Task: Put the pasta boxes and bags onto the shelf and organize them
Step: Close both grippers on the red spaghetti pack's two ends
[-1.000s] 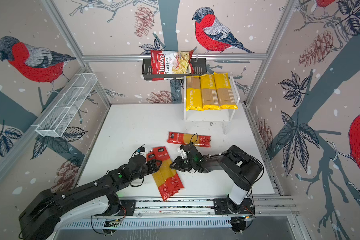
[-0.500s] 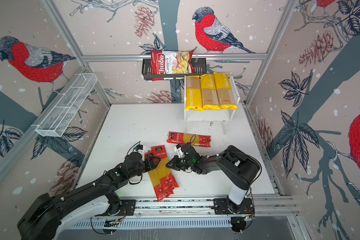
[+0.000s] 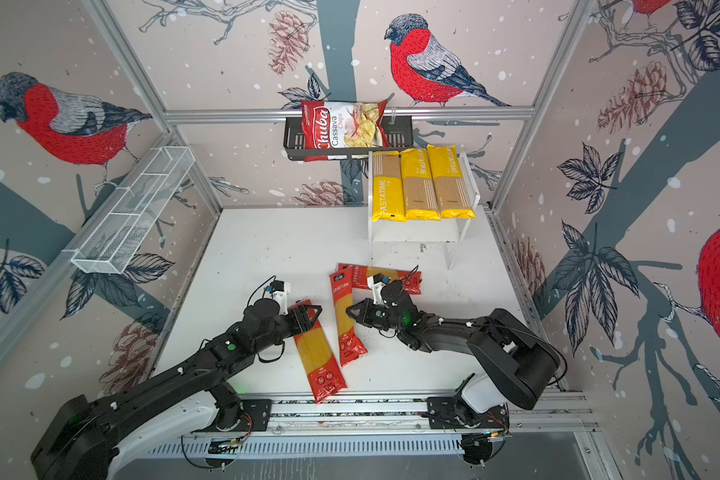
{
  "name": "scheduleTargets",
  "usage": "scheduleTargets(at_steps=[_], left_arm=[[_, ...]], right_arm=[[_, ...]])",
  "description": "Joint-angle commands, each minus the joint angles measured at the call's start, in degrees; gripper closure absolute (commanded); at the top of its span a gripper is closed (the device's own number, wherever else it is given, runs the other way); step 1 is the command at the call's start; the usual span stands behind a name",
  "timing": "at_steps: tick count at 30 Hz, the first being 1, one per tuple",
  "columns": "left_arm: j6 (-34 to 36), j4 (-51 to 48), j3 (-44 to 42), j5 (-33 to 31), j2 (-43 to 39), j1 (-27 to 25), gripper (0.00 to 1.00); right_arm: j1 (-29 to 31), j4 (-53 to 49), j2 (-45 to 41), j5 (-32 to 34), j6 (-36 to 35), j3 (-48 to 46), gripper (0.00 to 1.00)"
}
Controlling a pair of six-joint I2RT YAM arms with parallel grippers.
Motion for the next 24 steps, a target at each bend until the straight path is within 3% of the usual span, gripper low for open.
scheduleTargets(at_steps=[1, 6, 14, 19, 24], left_arm=[[-1.5, 5.0, -1.3, 1.5, 1.7, 0.1, 0.36], [-1.2, 9.5, 0.4, 3.0, 7.8, -0.4, 0.36], [2.6, 12.4, 5.6, 5.8, 17.7, -0.7, 0.36], [4.1, 21.6, 6.9, 10.2, 25.5, -1.2, 0.36], [3.8, 30.4, 8.7, 16.2, 34.1, -1.2, 0.38]], right_arm=[[-0.5, 5.8, -2.4, 6.7, -0.9, -2.0, 1.00], [-1.1, 6.0, 0.1, 10.5, 0.4, -3.1, 0.96], [-6.5, -2.3, 0.3, 1.6, -3.5, -2.6, 0.72], [-12.3, -3.1, -2.4, -5.8, -7.4, -5.4, 0.54], [-13.6, -1.8, 1.2, -11.0, -11.1, -5.1, 0.39]])
